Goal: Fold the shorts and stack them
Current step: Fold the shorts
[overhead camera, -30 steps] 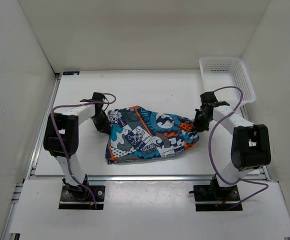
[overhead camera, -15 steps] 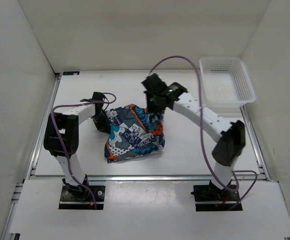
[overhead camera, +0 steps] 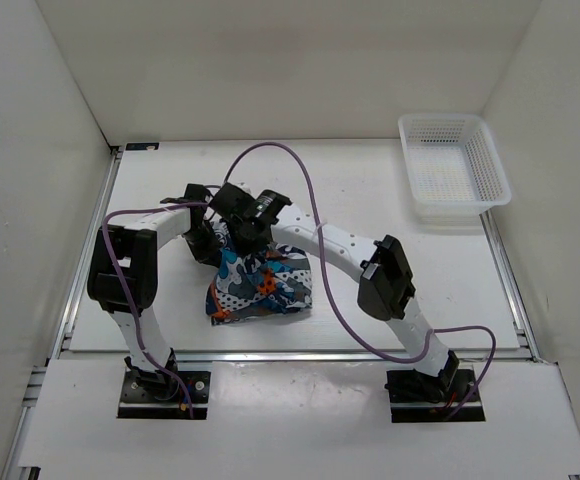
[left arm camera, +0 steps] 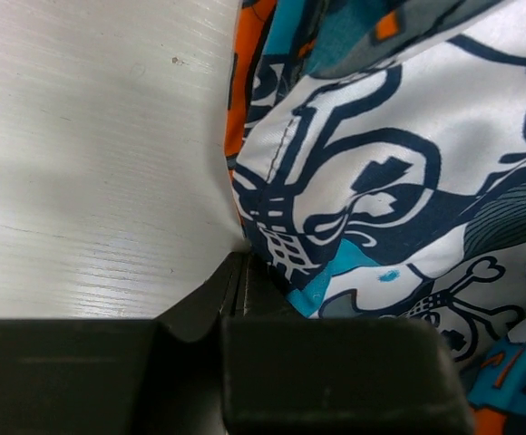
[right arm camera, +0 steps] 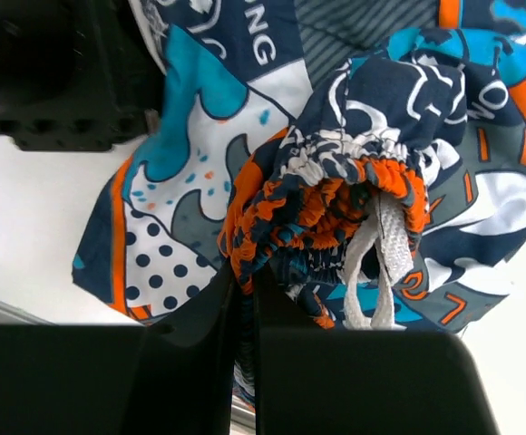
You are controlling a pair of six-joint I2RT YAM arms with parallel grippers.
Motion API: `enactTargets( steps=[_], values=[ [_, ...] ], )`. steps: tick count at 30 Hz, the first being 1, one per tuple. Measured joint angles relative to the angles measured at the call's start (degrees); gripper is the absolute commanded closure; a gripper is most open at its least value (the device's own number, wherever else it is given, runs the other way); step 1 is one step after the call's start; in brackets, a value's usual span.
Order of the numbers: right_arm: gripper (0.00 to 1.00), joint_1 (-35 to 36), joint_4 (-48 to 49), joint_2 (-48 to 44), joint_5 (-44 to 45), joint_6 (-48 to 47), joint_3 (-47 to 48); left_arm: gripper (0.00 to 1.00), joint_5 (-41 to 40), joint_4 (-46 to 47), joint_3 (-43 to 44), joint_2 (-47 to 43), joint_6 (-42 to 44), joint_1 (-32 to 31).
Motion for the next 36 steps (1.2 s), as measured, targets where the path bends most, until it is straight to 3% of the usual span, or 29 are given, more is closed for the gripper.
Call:
enactTargets(
  steps=[11,13,16,18,19,21,22,25,28,29,30,32,35,36],
  values=[
    [1.00,-0.1,4.1,3.4,-5.5,0.2,5.8,0.90,0.8,0.0,0.0,0.1,0.2,0.8],
    [0.80,0.0,4.9,3.9,-6.2,0.2,6.2,0.90,1.4,0.0,0.0,0.2,0.2,1.3],
    [0.31,0.1,6.6,4.1,-7.6,0.6,6.1,0.90,1.6,0.0,0.0,0.2,0.3,1.9],
    [0.21,0.2,9.3,4.0,-9.3,0.3,5.5,0.89,1.9,0.1,0.0,0.2,0.6,2.3],
    [0.15,0.2,10.4,3.5,-9.8,0.0,4.4,0.84,2.3,0.0,0.0,0.2,0.7,2.7],
    [0.12,0.1,12.6,2.7,-11.1,-0.3,2.1,0.73,2.3,-0.4,0.0,0.0,1.3,3.5],
    [0.10,0.1,13.6,2.2,-11.6,-0.7,0.8,0.61,2.3,-0.8,0.0,-0.3,1.5,4.0],
    [0.10,0.2,16.2,-0.9,-12.3,-2.0,-3.9,0.38,1.7,-4.0,1.0,-2.6,3.0,5.6],
    [0.26,0.3,17.2,-6.7,-11.8,-3.3,-9.2,0.37,-0.2,-7.5,4.4,-6.8,4.3,8.6],
    [0.48,0.3,18.0,-9.3,-11.4,-3.7,-11.3,0.42,-1.0,-8.4,5.7,-8.2,4.7,9.4],
    [0.61,0.4,18.5,-12.5,-10.7,-4.3,-13.9,0.66,-2.0,-9.4,7.6,-10.1,5.2,10.3],
    [0.84,0.2,20.7,-19.9,-8.6,-4.3,-20.9,0.83,-3.6,-10.1,10.0,-13.5,6.2,11.0],
    [0.89,-2.0,22.7,-31.0,-7.0,-3.0,-32.7,0.88,-3.9,-10.9,11.1,-17.9,8.5,9.1],
    [0.75,-3.6,24.1,-34.2,-7.3,-2.3,-37.3,0.82,-3.4,-11.2,11.0,-18.9,9.4,7.8]
  ],
)
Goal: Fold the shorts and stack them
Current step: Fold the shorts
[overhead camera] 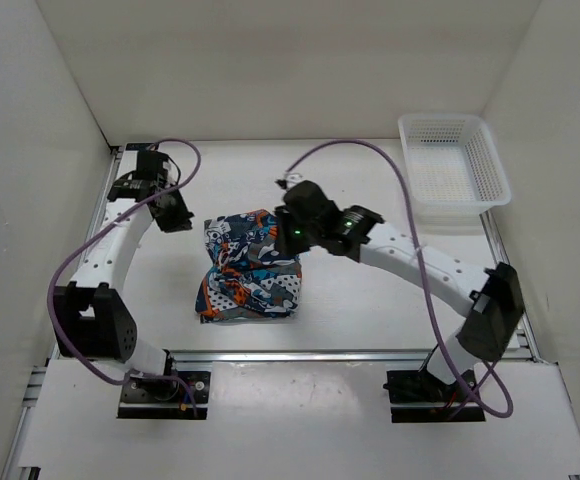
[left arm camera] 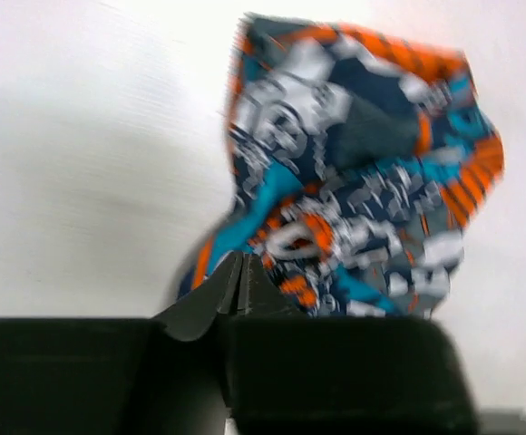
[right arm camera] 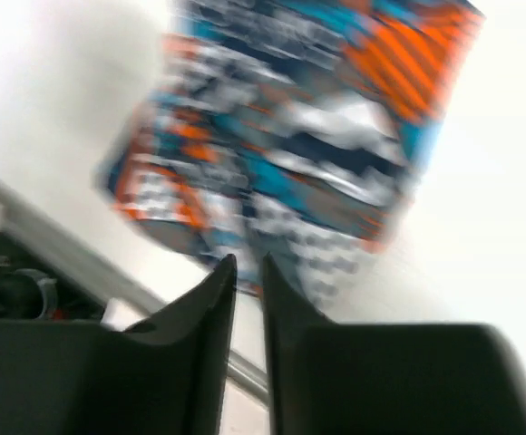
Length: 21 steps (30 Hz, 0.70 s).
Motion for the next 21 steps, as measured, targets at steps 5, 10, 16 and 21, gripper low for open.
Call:
enactTargets(
  steps=[5,10,16,21],
  values=[
    [0.16,-11.8,4.0,-5.2,-6.1,3.0,-18.7,0.00,6.9,0.9,-4.3,-1.4,3.9,-7.3],
    [0.05,-14.5,5.2,1.1,-14.2,3.0,-22.6,0.01,10.0,1.0,-8.0,3.5,4.8,-11.7],
    [0.03,-16.3,11.2,8.1,-22.2,4.6,-21.9,0.10,8.6,3.4,-8.8,11.2,4.7,-12.1],
    [0.12,-18.4,15.9,12.6,-27.1,6.6,-21.6,0.34,8.2,4.8,-8.5,14.6,4.4,-12.6]
  ],
)
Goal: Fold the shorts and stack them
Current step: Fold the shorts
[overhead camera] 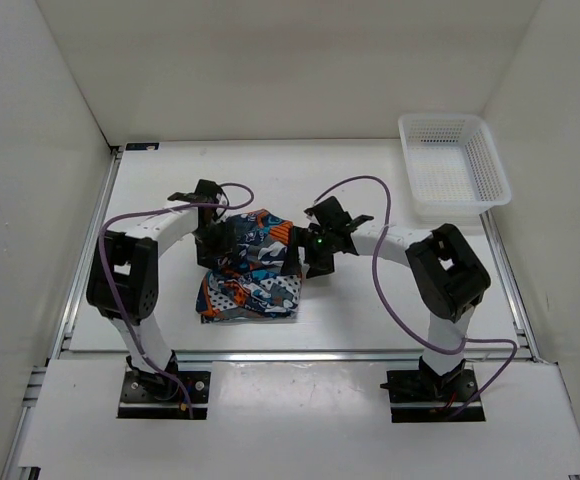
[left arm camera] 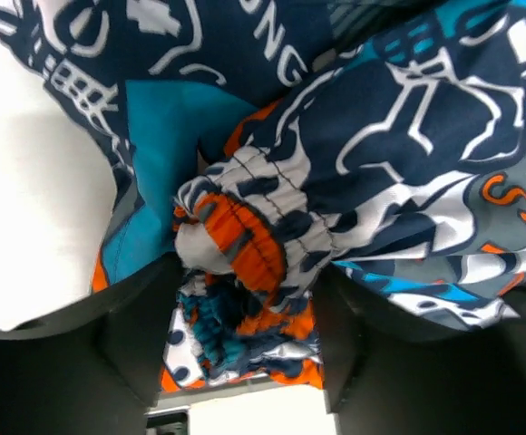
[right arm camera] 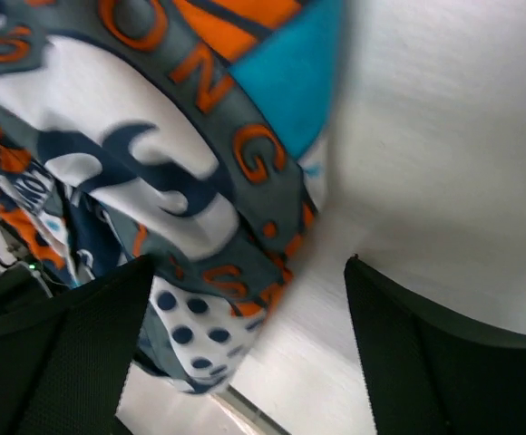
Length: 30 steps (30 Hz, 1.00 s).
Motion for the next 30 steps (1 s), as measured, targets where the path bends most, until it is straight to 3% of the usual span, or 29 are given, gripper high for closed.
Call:
enactTargets(
  steps=[2,3,4,5,7,9,13,15,16,17,18,20,23,30],
  values=[
    [0.27,-0.1,2.1,0.9,-1.3,0.3,0.2,0.48,-0.1,0.2,0.4,1.3,-0.1,-0.2],
    [0.35,0.1,3.0,1.4,-1.8,0.6,0.2,0.70,-0.2,0.2,0.8,1.9,-0.2,-0.2],
    [0.55,0.2,3.5,1.9,-2.3,1.0,0.2,0.80,-0.1,0.3,1.1,2.3,-0.5,-0.2],
    [0.67,0.4,3.8,2.3,-2.6,1.4,0.2,0.88,-0.2,0.2,1.4,2.6,-0.2,-0.2],
    [0.90,0.5,3.7,3.1,-3.3,1.7,0.7,0.90,-0.1,0.2,2.1,2.6,-0.3,-0.2],
    [0.99,0.8,2.6,3.2,-3.3,1.7,2.0,0.90,0.0,-0.2,3.3,2.6,-0.3,-0.2],
    [0.99,0.8,-0.4,2.6,-1.8,0.4,5.2,0.90,-0.4,-2.2,5.5,1.1,-0.3,-0.3],
    [0.93,0.8,-2.1,1.2,-0.6,-0.3,5.8,0.90,-0.6,-3.6,6.3,-0.9,-0.3,0.0],
    [0.84,0.9,-3.0,0.5,0.0,-0.7,6.1,0.90,-0.5,-4.3,6.7,-2.2,-0.3,0.3],
    [0.55,1.0,-3.8,-0.1,0.5,-1.1,6.6,0.90,-0.4,-4.8,6.9,-3.5,-0.3,0.6],
    [0.41,1.3,-4.7,-0.7,1.0,-1.4,7.4,0.90,-0.3,-5.4,7.2,-4.8,-0.3,1.1],
    [0.24,2.0,-5.7,-1.5,2.2,-2.5,8.8,0.90,-0.7,-6.4,7.8,-6.8,0.0,2.8],
    [0.18,3.0,-6.1,-1.6,3.1,-3.7,10.3,0.90,-1.1,-7.1,7.9,-7.4,0.6,6.1],
    [0.18,3.8,-5.9,2.4,3.0,-4.4,10.4,0.90,-2.3,-6.8,7.9,-0.7,1.2,9.9]
  ],
)
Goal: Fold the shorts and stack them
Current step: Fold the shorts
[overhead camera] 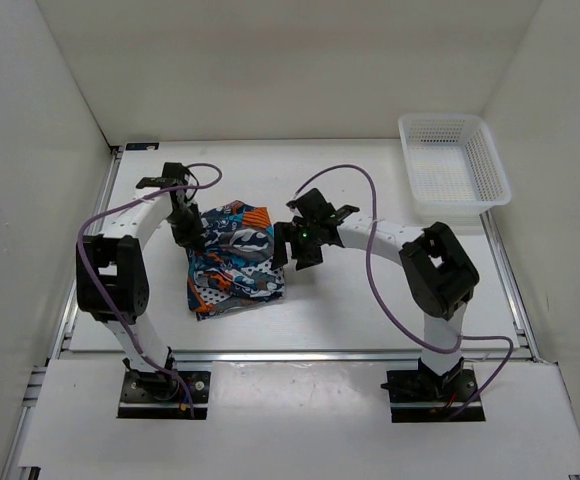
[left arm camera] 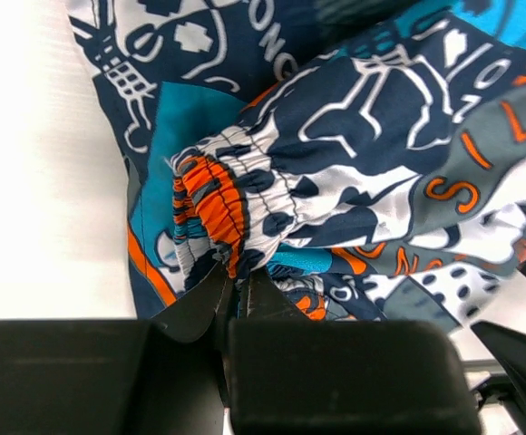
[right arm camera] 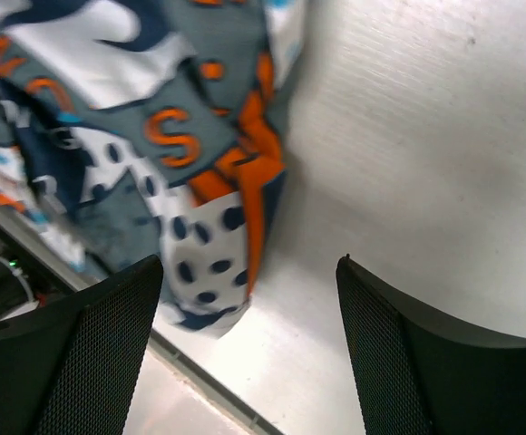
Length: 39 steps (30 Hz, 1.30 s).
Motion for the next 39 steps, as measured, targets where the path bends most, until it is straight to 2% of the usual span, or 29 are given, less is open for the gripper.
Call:
enactTargets(
  steps=[5,7,9,10,12,13,14,20,24,28,29,30,31,32,33,35,37,38,39],
  values=[
    [0.20,0.1,1.4,4.3,-1.4,0.1,0.0,0.90,-1.0,0.2,-0.2,1.1,-0.3,0.3],
    [0.28,0.1,2.3,5.1,-2.8,0.0,0.3,0.90,-1.5,0.2,-0.3,1.1,-0.4,0.4],
    [0.48,0.2,3.4,6.5,-4.3,0.3,1.8,0.90,-1.9,0.2,-0.7,1.0,-0.7,0.9],
    [0.65,0.3,3.8,7.3,-4.9,0.2,2.7,0.90,-2.1,0.2,-0.8,1.0,-1.0,1.1],
    [0.82,0.9,4.7,9.1,-5.9,0.6,4.9,0.90,-2.6,0.3,-1.2,0.9,-1.5,1.8],
    [0.95,1.3,4.8,9.9,-6.1,0.7,6.1,0.90,-3.0,0.3,-1.4,0.9,-1.7,2.1],
    [1.00,1.8,4.8,10.6,-6.1,0.7,7.1,0.90,-3.4,0.3,-1.5,0.9,-1.9,2.4],
    [1.00,3.6,5.2,9.4,-3.6,1.6,5.7,0.90,-4.8,1.0,-2.0,0.9,-2.6,3.2],
    [1.00,3.6,5.4,2.7,-0.7,2.3,-1.4,0.90,-2.8,1.2,-3.9,0.7,-2.8,2.0],
    [1.00,3.7,4.4,-7.0,3.1,2.8,-9.0,0.90,-0.1,1.1,-6.2,-0.8,-3.2,-2.2],
    [0.96,3.7,3.8,-9.2,4.0,2.8,-10.5,0.90,0.2,1.0,-6.2,-1.0,-3.4,-3.4],
    [0.85,3.7,2.9,-10.8,5.0,2.8,-11.6,0.90,0.3,1.3,-6.2,-1.1,-3.7,-4.9],
    [0.68,3.7,2.1,-11.9,6.0,2.7,-12.2,0.90,0.3,1.6,-6.2,-1.1,-3.8,-5.9],
    [0.45,3.7,1.2,-12.5,7.0,2.4,-12.4,0.90,0.1,1.8,-6.2,-1.0,-4.0,-6.8],
    [0.32,3.7,0.5,-12.6,8.0,2.4,-12.5,0.90,-0.4,2.0,-6.1,-0.7,-4.2,-7.2],
    [0.12,3.5,-1.0,-12.5,10.0,1.9,-12.5,0.83,-1.6,2.1,-5.6,0.5,-4.5,-7.1],
    [0.04,3.5,-3.1,-12.5,12.1,1.6,-12.1,0.70,-3.2,2.5,-4.7,2.4,-4.6,-6.9],
    [0.00,3.4,-4.0,-12.5,13.1,1.4,-11.8,0.50,-3.8,2.8,-4.5,3.3,-4.7,-6.7],
    [0.00,3.4,-5.0,-12.5,14.1,1.2,-11.4,0.33,-4.3,2.9,-4.4,4.0,-4.4,-6.6]
  ],
)
